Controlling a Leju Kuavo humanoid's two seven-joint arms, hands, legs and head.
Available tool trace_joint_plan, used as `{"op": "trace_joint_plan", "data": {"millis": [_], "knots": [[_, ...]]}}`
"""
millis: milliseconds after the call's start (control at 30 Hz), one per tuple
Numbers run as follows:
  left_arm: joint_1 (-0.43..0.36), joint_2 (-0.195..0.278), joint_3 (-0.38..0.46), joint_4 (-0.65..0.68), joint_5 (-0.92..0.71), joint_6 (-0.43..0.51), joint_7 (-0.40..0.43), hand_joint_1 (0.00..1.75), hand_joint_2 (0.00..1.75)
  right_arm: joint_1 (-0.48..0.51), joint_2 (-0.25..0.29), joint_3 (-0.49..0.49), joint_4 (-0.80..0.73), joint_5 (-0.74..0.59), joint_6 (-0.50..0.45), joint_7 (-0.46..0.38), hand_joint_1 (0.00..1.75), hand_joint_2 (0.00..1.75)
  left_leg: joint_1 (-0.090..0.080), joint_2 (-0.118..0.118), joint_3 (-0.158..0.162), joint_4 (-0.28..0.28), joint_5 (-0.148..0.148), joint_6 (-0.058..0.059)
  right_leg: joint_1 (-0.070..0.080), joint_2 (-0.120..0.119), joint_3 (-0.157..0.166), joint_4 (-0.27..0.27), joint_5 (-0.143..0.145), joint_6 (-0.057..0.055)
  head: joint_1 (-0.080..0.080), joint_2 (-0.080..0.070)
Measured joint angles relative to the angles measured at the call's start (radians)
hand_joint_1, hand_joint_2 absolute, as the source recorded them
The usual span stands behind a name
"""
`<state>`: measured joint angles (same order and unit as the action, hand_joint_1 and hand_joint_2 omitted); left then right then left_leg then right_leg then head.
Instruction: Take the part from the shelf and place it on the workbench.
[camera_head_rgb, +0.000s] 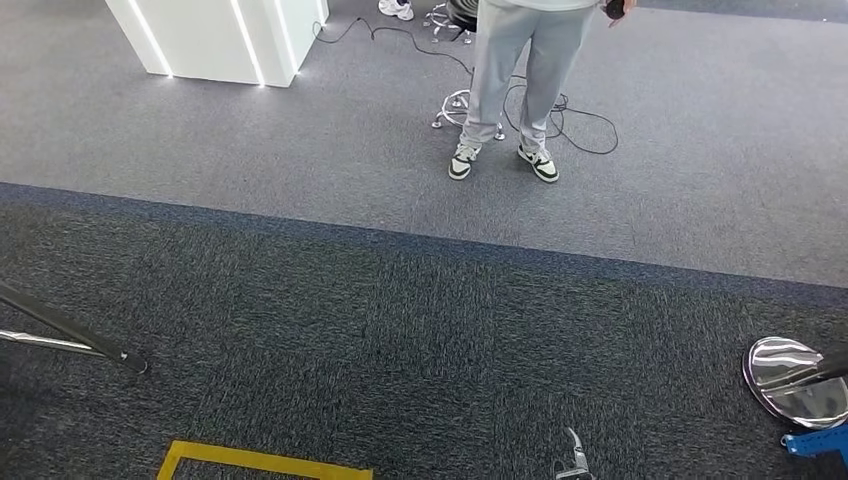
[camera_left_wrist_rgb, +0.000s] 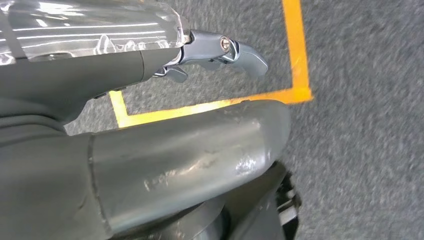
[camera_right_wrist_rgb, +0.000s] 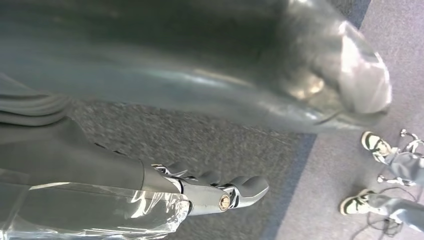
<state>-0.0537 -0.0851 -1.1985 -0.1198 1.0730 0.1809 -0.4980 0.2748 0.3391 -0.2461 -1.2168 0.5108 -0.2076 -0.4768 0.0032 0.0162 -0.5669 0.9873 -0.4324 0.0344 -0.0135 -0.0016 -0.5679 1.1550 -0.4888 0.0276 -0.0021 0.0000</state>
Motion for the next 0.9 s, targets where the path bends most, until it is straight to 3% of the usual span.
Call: {"op": "trace_joint_plan", "data": {"millis": [67, 100, 167, 233, 333, 367, 400, 433, 467, 533, 567, 600, 667, 733, 800, 867, 900], "knots": [[0.0, 0.0, 0.0, 0.0, 0.006, 0.006, 0.002, 0.0, 0.0, -0.005, 0.0, 0.001, 0.0, 0.001, -0.011, 0.003, 0.0, 0.0, -0.002, -0.001, -0.01, 0.008, 0.01, -0.011, 0.004, -0.001, 0.094, -0.139, -0.022, -0.01, 0.0, 0.0], [0.0, 0.0, 0.0, 0.0, 0.009, 0.008, 0.002, 0.0, 0.0, -0.007, 0.0, 0.001, 0.0, 0.004, -0.018, 0.004, 0.0, 0.0, -0.002, -0.001, -0.014, 0.01, 0.015, -0.018, 0.007, -0.001, 0.115, -0.175, -0.036, -0.015, 0.0, 0.0], [-0.001, 0.0, 0.0, 0.0, 0.013, 0.015, 0.003, 0.0, 0.0, -0.007, 0.0, 0.001, 0.001, 0.013, -0.034, 0.007, 0.0, 0.0, -0.001, -0.003, -0.018, 0.014, 0.021, -0.031, 0.008, -0.005, 0.116, -0.192, -0.038, -0.028, 0.0, 0.0], [0.0, 0.002, 0.0, 0.0, 0.014, 0.019, 0.005, 0.0, 0.0, -0.006, 0.0, 0.001, 0.001, 0.02, -0.049, 0.01, 0.0, 0.0, 0.003, -0.007, -0.038, 0.057, -0.009, -0.04, 0.006, -0.014, 0.112, -0.196, -0.028, -0.043, -0.002, 0.0], [0.001, 0.004, -0.002, 0.0, 0.014, 0.023, 0.008, 0.0, 0.0, -0.006, 0.0, 0.002, 0.003, 0.029, -0.062, 0.013, 0.0, 0.0, 0.006, -0.009, -0.112, 0.242, -0.113, -0.048, 0.012, -0.033, 0.099, -0.193, -0.021, -0.056, -0.005, 0.0], [0.002, 0.004, -0.002, 0.0, 0.014, 0.024, 0.009, 0.0, 0.0, -0.006, 0.0, 0.002, 0.004, 0.03, -0.064, 0.014, 0.0, 0.0, 0.007, -0.009, -0.129, 0.291, -0.13, -0.05, 0.014, -0.041, 0.095, -0.19, -0.02, -0.057, -0.006, 0.0], [0.003, 0.004, -0.003, 0.0, 0.014, 0.025, 0.01, 0.0, 0.0, -0.006, 0.0, 0.002, 0.005, 0.031, -0.066, 0.015, 0.0, 0.0, 0.007, -0.008, -0.129, 0.307, -0.128, -0.05, 0.016, -0.048, 0.092, -0.186, -0.02, -0.058, -0.006, 0.0], [0.004, 0.004, -0.005, 0.0, 0.014, 0.026, 0.011, 0.0, 0.0, -0.006, -0.001, 0.002, 0.006, 0.032, -0.068, 0.015, 0.0, 0.0, 0.007, -0.007, -0.11, 0.285, -0.109, -0.05, 0.018, -0.056, 0.09, -0.183, -0.021, -0.058, -0.006, 0.0], [0.004, 0.005, -0.006, 0.0, 0.014, 0.027, 0.011, 0.0, 0.0, -0.006, -0.001, 0.002, 0.007, 0.033, -0.07, 0.016, 0.0, 0.0, 0.007, -0.001, -0.074, 0.229, -0.08, -0.047, 0.019, -0.064, 0.089, -0.18, -0.022, -0.057, -0.006, 0.0], [0.002, 0.006, -0.009, 0.0, 0.014, 0.029, 0.013, 0.0, 0.0, -0.007, -0.001, 0.002, 0.009, 0.034, -0.074, 0.017, 0.0, 0.0, 0.001, 0.031, 0.003, 0.098, -0.042, -0.037, 0.023, -0.08, 0.089, -0.175, -0.026, -0.052, -0.006, 0.0], [0.0, 0.006, -0.01, 0.0, 0.014, 0.03, 0.014, 0.0, 0.0, -0.006, -0.001, 0.002, 0.009, 0.034, -0.074, 0.017, 0.0, 0.0, -0.003, 0.045, 0.025, 0.056, -0.036, -0.03, 0.026, -0.09, 0.089, -0.172, -0.028, -0.049, -0.005, 0.0], [-0.001, 0.007, -0.012, 0.0, 0.014, 0.031, 0.014, 0.0, 0.0, -0.007, -0.001, 0.002, 0.009, 0.034, -0.075, 0.017, 0.0, 0.0, -0.008, 0.051, 0.033, 0.037, -0.039, -0.022, 0.028, -0.099, 0.089, -0.17, -0.029, -0.045, -0.006, 0.0], [0.001, 0.007, -0.016, 0.0, 0.014, 0.031, 0.015, 0.0, 0.0, -0.009, -0.001, 0.003, 0.01, 0.034, -0.074, 0.017, 0.0, 0.0, -0.007, 0.034, 0.029, 0.027, -0.037, -0.008, 0.03, -0.117, 0.09, -0.169, -0.032, -0.036, -0.005, 0.0], [0.003, 0.006, -0.02, 0.0, 0.014, 0.031, 0.016, 0.0, 0.0, -0.011, -0.002, 0.005, 0.01, 0.033, -0.074, 0.016, 0.0, 0.0, -0.001, 0.016, 0.027, 0.016, -0.029, 0.004, 0.027, -0.089, 0.081, -0.143, -0.054, -0.024, -0.001, 0.0], [0.001, 0.006, -0.023, 0.0, 0.014, 0.031, 0.015, 0.0, 0.0, -0.011, -0.003, 0.005, 0.01, 0.028, -0.072, 0.012, 0.0, 0.0, 0.001, 0.003, 0.024, 0.011, -0.022, 0.014, 0.019, -0.031, 0.032, -0.04, -0.113, -0.014, 0.004, 0.0], [-0.001, 0.007, -0.024, 0.0, 0.015, 0.031, 0.016, 0.0, 0.0, -0.007, -0.005, 0.005, 0.01, 0.02, -0.068, 0.004, 0.0, 0.87, -0.001, -0.009, 0.018, 0.013, -0.02, 0.017, 0.011, -0.006, -0.037, 0.089, -0.162, -0.009, 0.005, 0.0], [0.0, 0.007, -0.024, 0.0, 0.016, 0.031, 0.016, 0.0, 0.0, -0.006, -0.006, 0.005, 0.01, 0.017, -0.068, 0.0, 0.0, 1.31, -0.001, -0.016, 0.017, 0.015, -0.02, 0.017, 0.008, -0.003, -0.057, 0.118, -0.16, -0.007, 0.005, 0.0]]}}
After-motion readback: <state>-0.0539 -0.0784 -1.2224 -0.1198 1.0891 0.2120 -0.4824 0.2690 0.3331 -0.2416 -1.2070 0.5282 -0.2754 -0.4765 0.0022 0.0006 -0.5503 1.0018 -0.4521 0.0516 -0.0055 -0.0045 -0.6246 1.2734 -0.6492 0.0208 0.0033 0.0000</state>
